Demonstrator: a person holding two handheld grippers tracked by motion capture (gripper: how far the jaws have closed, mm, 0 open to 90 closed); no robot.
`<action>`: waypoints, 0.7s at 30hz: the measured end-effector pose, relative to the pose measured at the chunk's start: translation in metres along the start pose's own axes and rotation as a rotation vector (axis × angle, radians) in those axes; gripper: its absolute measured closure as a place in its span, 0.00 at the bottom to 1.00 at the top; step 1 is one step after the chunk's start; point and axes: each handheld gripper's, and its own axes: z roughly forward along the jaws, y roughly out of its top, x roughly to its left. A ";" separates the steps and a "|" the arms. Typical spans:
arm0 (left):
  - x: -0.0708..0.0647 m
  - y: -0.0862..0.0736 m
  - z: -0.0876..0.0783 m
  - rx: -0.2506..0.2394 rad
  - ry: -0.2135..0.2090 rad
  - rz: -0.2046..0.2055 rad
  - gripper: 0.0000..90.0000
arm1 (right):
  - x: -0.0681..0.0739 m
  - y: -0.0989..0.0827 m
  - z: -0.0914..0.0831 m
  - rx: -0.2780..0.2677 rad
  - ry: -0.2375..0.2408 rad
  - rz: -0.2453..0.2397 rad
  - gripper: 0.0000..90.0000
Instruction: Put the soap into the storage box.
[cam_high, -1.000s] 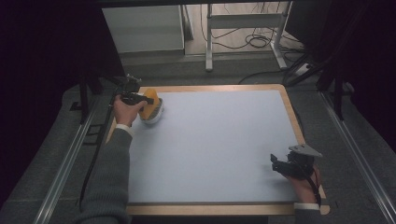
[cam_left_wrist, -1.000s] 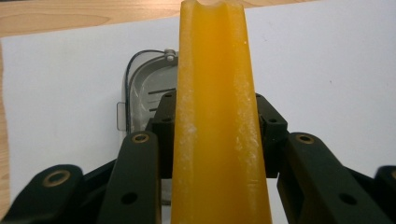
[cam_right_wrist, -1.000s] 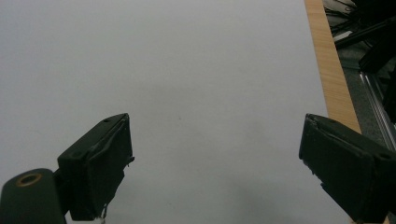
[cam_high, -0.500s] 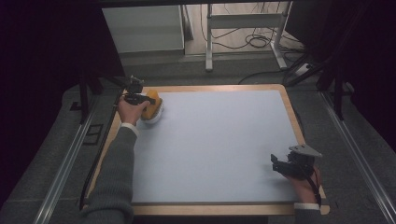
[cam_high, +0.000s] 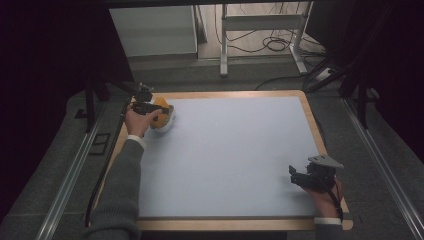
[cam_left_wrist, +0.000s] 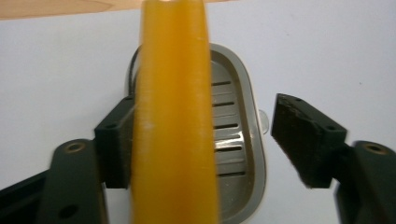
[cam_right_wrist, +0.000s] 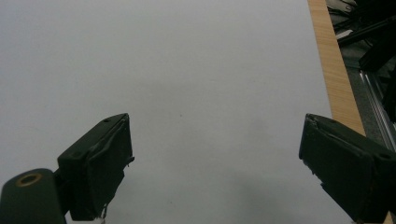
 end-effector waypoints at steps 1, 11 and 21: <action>0.001 -0.001 -0.001 -0.017 0.012 -0.001 0.28 | 0.000 0.000 0.000 0.001 0.000 -0.001 0.11; 0.007 -0.009 -0.025 -0.111 -0.001 0.014 0.22 | 0.000 -0.001 0.001 0.003 -0.002 0.001 0.11; -0.014 -0.038 -0.055 -0.177 -0.107 0.117 0.24 | 0.001 0.000 0.001 0.001 0.000 -0.005 0.11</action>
